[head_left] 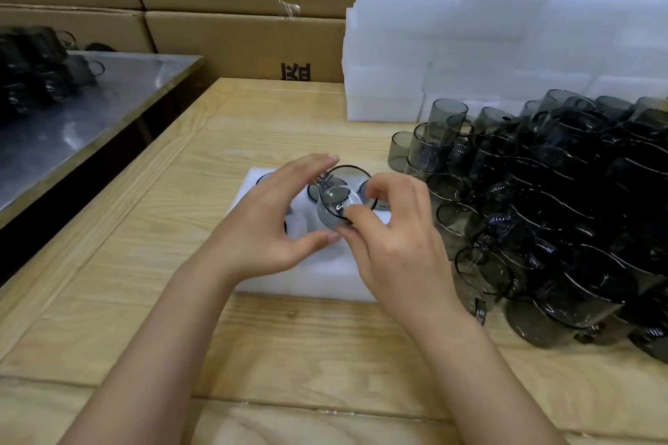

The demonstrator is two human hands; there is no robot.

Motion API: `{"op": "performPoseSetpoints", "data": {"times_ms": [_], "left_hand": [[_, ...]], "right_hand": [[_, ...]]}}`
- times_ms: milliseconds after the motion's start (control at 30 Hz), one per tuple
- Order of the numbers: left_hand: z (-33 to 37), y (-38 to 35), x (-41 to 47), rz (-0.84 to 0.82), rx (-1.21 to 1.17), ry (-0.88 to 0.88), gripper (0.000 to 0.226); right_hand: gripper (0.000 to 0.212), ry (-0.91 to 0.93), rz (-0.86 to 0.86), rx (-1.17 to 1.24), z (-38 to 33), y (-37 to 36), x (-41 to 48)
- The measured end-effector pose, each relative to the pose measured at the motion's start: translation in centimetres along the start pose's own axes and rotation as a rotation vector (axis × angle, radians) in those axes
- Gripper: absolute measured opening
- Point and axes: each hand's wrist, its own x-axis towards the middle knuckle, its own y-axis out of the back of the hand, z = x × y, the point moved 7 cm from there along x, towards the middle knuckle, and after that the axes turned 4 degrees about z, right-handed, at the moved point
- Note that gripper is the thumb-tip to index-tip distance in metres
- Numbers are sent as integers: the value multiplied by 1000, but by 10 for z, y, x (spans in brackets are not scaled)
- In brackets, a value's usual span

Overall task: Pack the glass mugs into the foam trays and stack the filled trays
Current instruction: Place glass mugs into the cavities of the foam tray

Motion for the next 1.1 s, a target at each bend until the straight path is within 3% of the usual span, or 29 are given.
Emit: {"op": "performPoseSetpoints", "data": {"times_ms": [233,400,800,1100], "left_hand": [[-12,-2,-1,-88,-118,87,84],[-19,-4,-3,-154,-133,148,80],[-12,0,-4,-189,-164,160,59],[-22,1,-6,-215,-103,236,69]], "right_hand": [[9,-159,-141,199,10,-21,-7],[17,-316,-117,387,16,-22,-8],[18,-550,-97,562,17,-28,-10],[24,-403,-196,319,8,-31,-13]]}}
